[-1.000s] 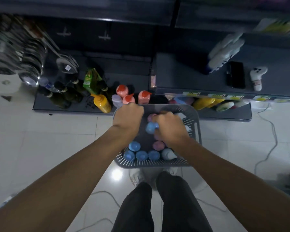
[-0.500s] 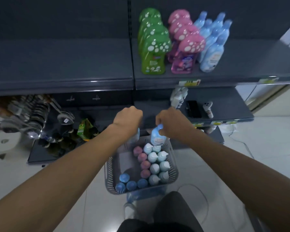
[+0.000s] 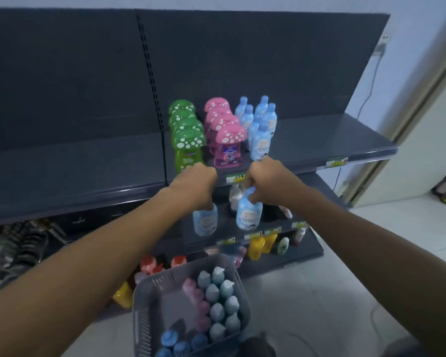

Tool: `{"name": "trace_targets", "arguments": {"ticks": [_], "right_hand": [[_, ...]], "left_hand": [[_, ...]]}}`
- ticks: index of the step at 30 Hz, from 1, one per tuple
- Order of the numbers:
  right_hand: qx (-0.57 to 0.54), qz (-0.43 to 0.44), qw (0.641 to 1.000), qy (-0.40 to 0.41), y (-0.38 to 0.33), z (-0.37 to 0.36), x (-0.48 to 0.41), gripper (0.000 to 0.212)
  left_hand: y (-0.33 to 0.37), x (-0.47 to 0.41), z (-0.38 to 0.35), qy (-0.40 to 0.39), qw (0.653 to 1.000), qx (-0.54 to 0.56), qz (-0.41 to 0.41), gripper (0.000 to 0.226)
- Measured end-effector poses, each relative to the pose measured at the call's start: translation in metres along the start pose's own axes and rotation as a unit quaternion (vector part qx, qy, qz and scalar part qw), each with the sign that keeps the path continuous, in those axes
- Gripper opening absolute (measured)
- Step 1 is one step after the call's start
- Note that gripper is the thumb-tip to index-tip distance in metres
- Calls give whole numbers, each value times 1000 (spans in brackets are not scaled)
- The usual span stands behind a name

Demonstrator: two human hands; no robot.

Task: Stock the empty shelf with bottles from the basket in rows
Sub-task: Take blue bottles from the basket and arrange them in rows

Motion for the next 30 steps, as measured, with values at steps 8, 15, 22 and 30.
{"name": "trace_targets", "arguments": {"ticks": [8,15,22,30], "right_hand": [[3,-3,1000,-8,81,46,-16,13],[-20,20,999,21,153,70,-37,9],[-18,40,998,39,213,81,-72,10],[-11,63,997,39,259,85,-123,8]], "left_hand": [[55,-48,32,23,999,30,-13,25],[112,-97,49,40,997,60,-21,21],[151,-145,66,75,993,90,-6,23],[169,-196,72,122,986,107,30,14]]}}
Point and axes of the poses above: each hand's wrist, its own x-axis away from the middle knuckle, its own z-axis out of the back of the hand, y = z × x, the point moved 3 cm from there along -x, towards the middle knuckle, and after that the axes turned 6 degrees about z, right-handed, at the moved point
